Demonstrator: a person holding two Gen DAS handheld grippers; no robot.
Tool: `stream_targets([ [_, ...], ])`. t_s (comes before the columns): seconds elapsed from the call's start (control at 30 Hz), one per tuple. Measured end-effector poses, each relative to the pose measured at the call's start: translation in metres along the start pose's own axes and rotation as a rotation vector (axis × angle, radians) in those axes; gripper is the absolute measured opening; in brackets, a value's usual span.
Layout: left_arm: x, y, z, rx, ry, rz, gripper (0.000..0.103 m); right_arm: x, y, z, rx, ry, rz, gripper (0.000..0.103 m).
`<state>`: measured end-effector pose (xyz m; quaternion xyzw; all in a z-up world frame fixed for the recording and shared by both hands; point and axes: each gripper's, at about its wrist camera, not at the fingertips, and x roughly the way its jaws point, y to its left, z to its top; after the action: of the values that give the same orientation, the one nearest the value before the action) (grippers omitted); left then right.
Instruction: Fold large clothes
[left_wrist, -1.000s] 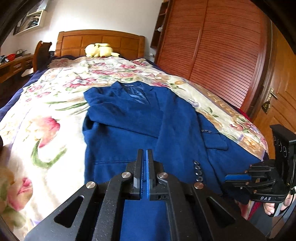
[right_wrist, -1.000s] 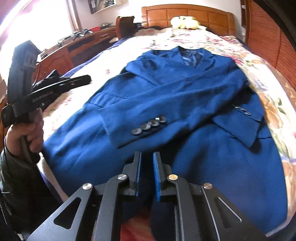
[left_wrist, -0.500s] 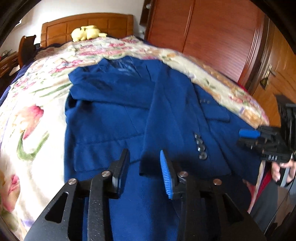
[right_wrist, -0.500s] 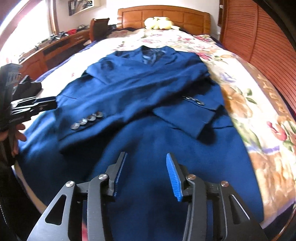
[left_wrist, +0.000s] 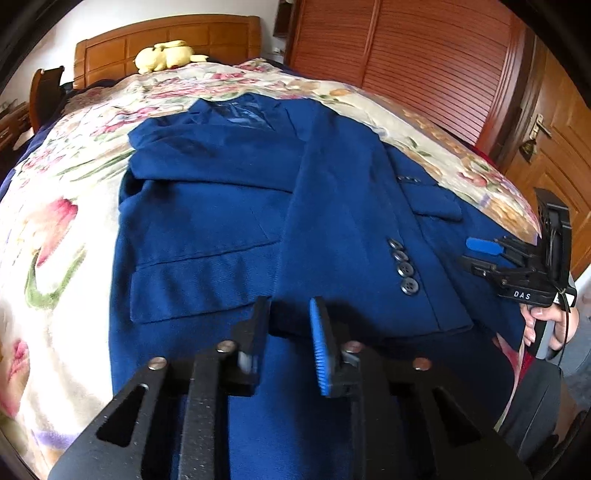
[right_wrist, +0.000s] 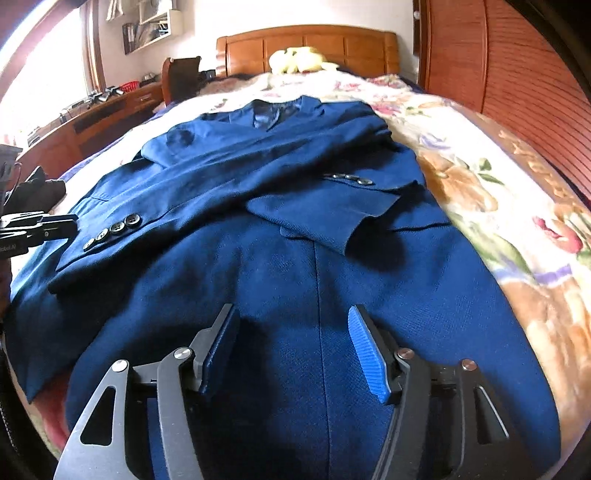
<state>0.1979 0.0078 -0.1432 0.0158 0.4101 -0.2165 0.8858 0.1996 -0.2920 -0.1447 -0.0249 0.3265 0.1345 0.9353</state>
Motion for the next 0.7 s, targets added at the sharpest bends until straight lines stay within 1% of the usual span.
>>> stream_targets([
  [0.03,0.001,-0.002,0.000,0.006,0.003,0.008,0.011,0.000,0.002,-0.001,-0.001,-0.009,-0.004,0.063],
  [0.1,-0.001,-0.002,0.001,0.007,-0.005,0.023,0.006,-0.002,0.003,-0.003,0.000,-0.029,-0.005,0.063],
  [0.2,-0.009,0.004,0.008,-0.022,-0.057,0.078,0.005,-0.001,0.003,-0.005,0.003,-0.041,-0.002,0.063],
  [0.27,-0.014,0.013,0.012,-0.050,-0.078,0.105,0.005,-0.002,0.001,-0.008,0.005,-0.047,-0.001,0.063],
  [0.4,-0.022,0.023,0.018,-0.088,-0.089,0.121,0.005,-0.005,-0.002,-0.012,0.002,-0.053,-0.004,0.064],
  [0.47,-0.028,0.025,0.016,-0.104,-0.088,0.156,0.005,-0.005,-0.002,-0.012,0.001,-0.056,-0.002,0.064],
  [0.57,-0.039,0.028,0.007,-0.110,-0.085,0.180,0.017,-0.005,-0.003,-0.013,0.001,-0.058,0.000,0.064],
  [0.6,-0.044,0.029,0.002,-0.115,-0.083,0.187,0.026,-0.006,-0.003,-0.013,0.000,-0.059,0.000,0.064],
  [0.63,-0.048,0.029,-0.003,-0.118,-0.078,0.200,0.032,-0.006,-0.002,-0.012,-0.001,-0.060,-0.001,0.064],
  [0.7,-0.057,0.030,-0.017,-0.126,-0.059,0.237,0.036,-0.006,-0.002,-0.012,-0.003,-0.061,-0.001,0.064],
])
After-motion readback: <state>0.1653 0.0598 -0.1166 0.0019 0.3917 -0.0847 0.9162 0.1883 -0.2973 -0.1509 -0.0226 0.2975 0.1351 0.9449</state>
